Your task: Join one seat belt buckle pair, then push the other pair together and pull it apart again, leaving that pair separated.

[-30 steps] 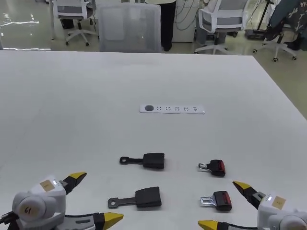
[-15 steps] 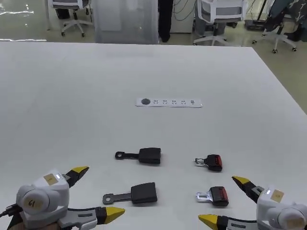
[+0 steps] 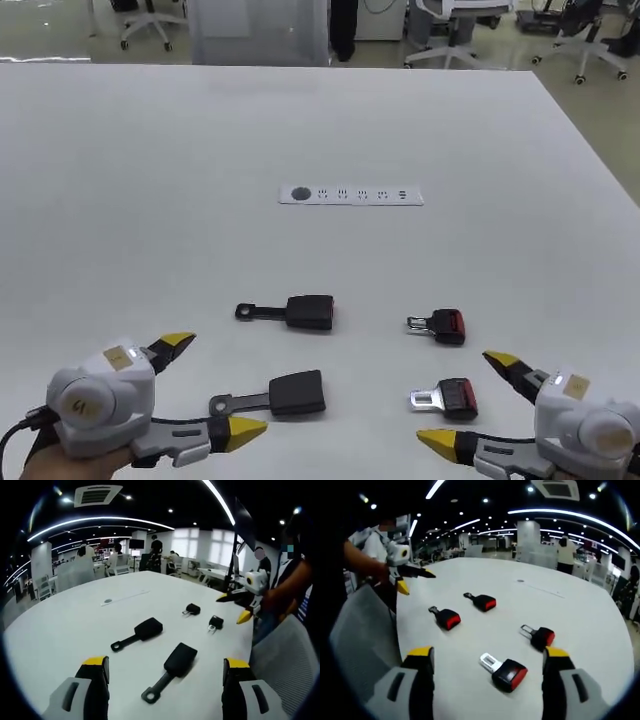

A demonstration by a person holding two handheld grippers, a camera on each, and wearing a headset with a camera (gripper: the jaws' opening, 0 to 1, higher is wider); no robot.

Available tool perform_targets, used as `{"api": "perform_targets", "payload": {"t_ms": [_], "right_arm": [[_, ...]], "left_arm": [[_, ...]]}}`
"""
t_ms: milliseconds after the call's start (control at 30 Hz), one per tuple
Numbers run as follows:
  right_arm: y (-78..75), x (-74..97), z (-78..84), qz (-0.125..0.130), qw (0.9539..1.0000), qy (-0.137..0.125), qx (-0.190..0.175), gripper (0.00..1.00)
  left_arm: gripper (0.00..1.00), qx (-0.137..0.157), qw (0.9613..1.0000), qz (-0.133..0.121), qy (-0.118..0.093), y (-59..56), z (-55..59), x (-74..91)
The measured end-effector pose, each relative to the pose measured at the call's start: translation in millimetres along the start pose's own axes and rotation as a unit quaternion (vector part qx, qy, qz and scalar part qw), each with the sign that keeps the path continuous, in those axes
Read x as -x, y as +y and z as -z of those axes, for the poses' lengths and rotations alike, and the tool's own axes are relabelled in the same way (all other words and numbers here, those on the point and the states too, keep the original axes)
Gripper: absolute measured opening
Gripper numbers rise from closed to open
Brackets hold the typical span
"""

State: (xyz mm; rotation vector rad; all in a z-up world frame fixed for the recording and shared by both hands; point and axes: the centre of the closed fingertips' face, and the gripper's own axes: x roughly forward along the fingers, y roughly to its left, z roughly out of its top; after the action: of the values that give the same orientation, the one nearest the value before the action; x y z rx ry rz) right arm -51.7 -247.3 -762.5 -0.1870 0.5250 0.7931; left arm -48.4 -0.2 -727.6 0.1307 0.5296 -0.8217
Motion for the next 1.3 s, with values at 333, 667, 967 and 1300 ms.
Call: {"api": "perform_targets", "payload": {"t_ms": [333,667,967,1300], "right_arm": [[-4.4,-10.0,10.0,-0.025,0.9994,0.022,0.011,0.89],[-11.9,-17.9,18.8,-0.052,0.9978,0.037,0.017,0.86],[-11.5,-23.7,25.7,-0.095,0.9930,0.057,0.039,0.85],[-10.6,-26.3,38.5,-0.151,0.9822,0.089,0.067,0.80]], "left_arm": [[0.95,-0.015,0.9996,0.020,0.017,-0.2,7.2,-19.2],[0.91,-0.034,0.9977,0.047,0.037,-3.5,15.9,-38.0],[0.87,-0.066,0.9931,0.079,0.056,-4.9,22.9,-51.2],[0.81,-0.127,0.9786,0.129,0.098,-11.0,41.1,-61.5]]}}
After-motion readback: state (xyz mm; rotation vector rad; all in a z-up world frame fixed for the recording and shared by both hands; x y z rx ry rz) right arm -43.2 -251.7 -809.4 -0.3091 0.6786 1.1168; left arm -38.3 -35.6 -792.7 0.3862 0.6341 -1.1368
